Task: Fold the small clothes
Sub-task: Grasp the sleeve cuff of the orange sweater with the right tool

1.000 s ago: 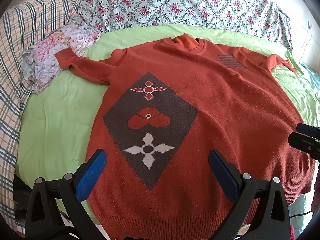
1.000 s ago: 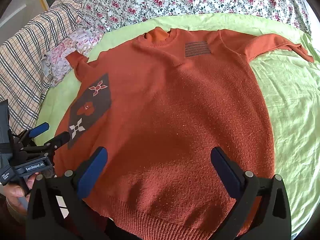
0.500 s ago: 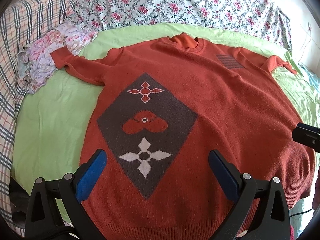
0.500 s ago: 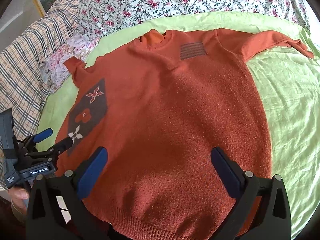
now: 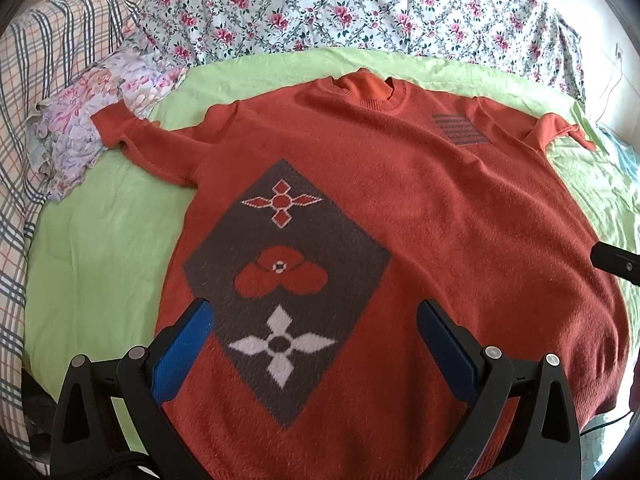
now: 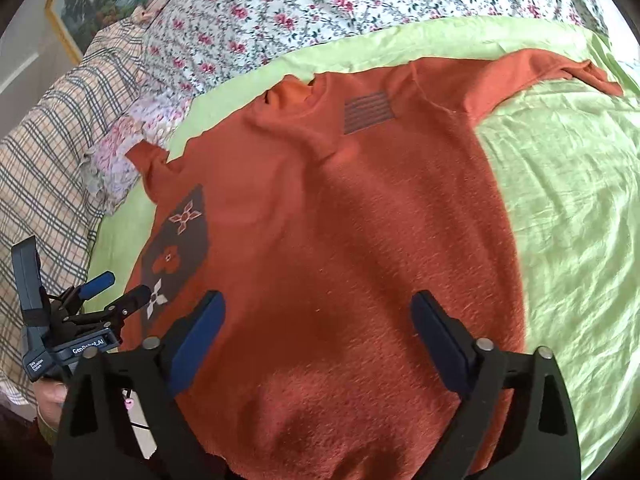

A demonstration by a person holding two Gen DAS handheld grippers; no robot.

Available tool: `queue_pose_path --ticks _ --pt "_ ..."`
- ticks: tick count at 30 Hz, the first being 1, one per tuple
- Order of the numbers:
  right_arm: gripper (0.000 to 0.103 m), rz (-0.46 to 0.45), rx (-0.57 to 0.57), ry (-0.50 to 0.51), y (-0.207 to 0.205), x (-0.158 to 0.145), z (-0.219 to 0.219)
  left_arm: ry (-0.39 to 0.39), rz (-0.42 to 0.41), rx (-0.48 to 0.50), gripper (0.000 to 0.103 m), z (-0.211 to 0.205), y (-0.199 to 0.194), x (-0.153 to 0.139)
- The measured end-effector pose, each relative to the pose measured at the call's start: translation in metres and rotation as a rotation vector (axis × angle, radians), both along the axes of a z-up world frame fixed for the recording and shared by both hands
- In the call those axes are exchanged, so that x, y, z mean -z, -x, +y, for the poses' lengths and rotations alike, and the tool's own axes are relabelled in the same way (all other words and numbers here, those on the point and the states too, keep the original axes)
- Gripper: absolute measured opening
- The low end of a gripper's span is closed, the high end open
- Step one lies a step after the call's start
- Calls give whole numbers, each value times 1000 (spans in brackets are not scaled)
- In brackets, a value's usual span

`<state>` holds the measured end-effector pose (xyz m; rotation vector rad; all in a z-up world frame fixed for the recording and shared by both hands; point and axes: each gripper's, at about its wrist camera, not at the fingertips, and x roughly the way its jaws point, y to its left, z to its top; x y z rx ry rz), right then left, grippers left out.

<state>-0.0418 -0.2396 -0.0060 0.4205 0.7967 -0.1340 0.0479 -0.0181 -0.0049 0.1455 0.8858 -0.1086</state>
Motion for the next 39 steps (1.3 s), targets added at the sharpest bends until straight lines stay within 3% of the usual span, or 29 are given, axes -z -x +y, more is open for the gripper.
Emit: queue_pose_path --ticks 7,13,16,22,26,32,34,36,37,39 --pt "76 -22 119 -82 8 -2 -62 -21 -1 8 102 -8 -13 -4" --pt "68 -50 328 -129 14 -15 -162 -21 5 -10 102 -8 -32 -7" --pt "68 -60 412 -96 11 -24 -207 -31 16 -13 102 -10 -43 -6" --pt "62 -58 566 -113 -16 -31 -307 -47 38 -25 102 -15 -69 1" --pt "60 -66 642 -69 -38 -36 -364 -44 64 -32 102 -19 -89 10" --pt "58 -22 748 -89 -63 -20 -437 -55 121 -31 102 -25 -110 30" --pt "48 -23 763 -127 -69 -11 -451 -60 139 -26 102 -29 -113 36" --pt "12 -15 767 -144 -72 -4 -460 -59 137 -18 102 -30 -114 37" --pt "6 -11 754 -146 -75 -3 -460 -56 138 -14 102 -32 -113 37" --pt "5 -31 730 -112 -78 -9 -450 -45 131 -10 102 -32 -110 35"
